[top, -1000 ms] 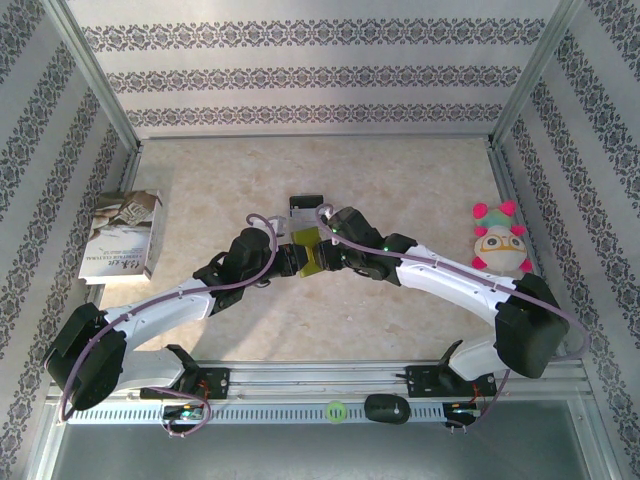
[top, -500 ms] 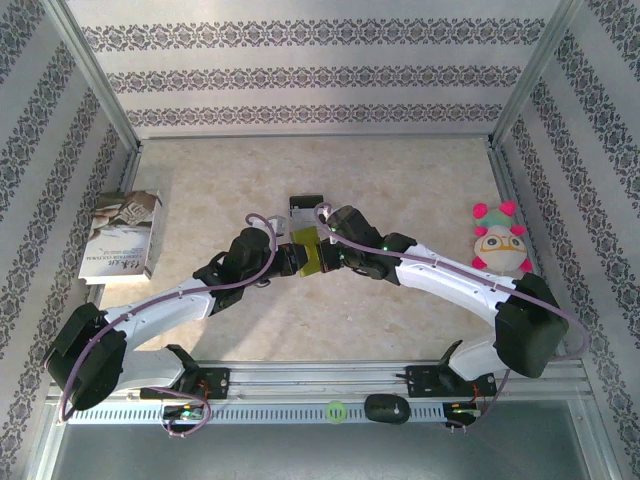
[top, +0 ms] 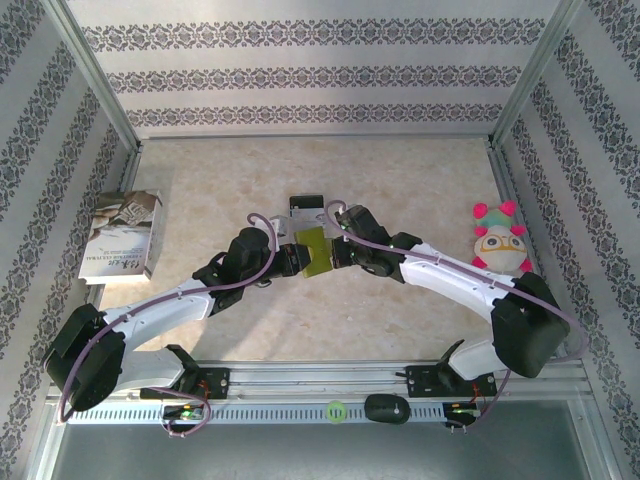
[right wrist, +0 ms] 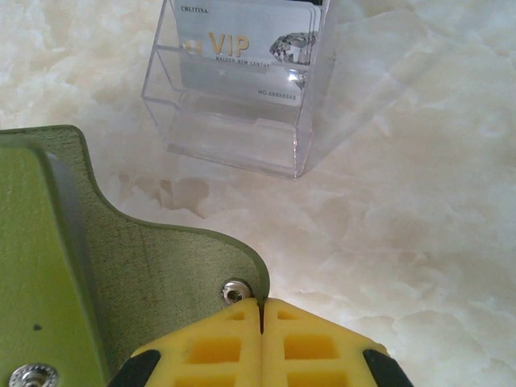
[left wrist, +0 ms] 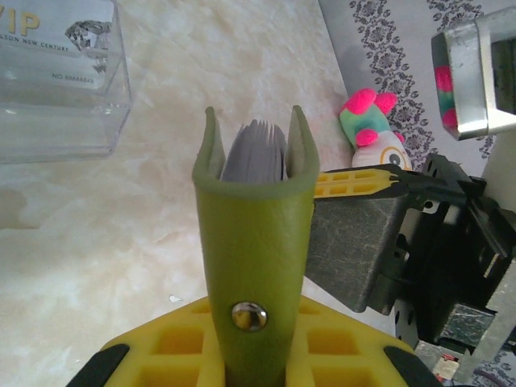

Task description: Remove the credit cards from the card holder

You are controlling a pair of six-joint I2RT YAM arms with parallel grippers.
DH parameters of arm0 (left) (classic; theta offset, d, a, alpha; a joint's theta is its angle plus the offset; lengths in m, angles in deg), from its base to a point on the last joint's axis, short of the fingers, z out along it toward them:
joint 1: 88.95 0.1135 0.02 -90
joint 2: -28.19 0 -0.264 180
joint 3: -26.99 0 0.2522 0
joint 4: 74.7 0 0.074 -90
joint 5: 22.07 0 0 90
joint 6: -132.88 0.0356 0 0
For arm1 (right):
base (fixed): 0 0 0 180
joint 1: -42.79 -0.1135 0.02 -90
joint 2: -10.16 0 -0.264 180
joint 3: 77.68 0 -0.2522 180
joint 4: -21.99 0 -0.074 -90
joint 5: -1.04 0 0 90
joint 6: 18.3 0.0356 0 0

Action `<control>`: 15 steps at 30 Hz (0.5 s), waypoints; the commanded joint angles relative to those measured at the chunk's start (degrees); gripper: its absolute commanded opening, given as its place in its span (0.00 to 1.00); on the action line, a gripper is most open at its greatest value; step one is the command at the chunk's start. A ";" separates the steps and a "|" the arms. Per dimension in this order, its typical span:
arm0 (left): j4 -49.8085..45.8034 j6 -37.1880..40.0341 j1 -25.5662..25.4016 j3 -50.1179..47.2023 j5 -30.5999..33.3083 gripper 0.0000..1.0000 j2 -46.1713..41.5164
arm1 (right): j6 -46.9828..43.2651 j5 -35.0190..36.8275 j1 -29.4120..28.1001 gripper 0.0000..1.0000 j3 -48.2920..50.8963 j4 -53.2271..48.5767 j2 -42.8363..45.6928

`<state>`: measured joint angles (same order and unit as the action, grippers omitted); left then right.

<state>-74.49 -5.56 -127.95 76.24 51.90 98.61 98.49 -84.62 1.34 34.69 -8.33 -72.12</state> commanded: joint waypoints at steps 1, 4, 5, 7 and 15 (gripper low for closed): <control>1.40 -0.43 -0.37 -0.60 -1.69 0.00 -0.88 | 0.69 4.57 2.17 0.00 1.85 -0.73 1.44; 2.21 -0.64 0.21 -1.16 -2.37 0.00 -0.71 | -0.56 -1.74 3.64 0.00 2.55 1.24 3.74; 2.34 -0.65 0.31 -1.20 -2.46 0.00 -0.67 | -0.63 -2.24 3.82 0.00 2.62 1.27 4.44; 3.07 -0.27 0.66 -1.55 -3.25 0.00 -0.70 | -0.97 -2.28 3.85 0.13 3.08 1.46 6.07; 8.14 0.09 2.00 -2.85 -5.71 0.00 -1.38 | 5.24 -21.81 9.37 0.69 14.43 20.31 20.92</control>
<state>-72.52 -5.56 -126.68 73.85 48.64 98.54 100.45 -97.67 10.78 47.89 2.53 -51.16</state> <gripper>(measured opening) 0.154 0.683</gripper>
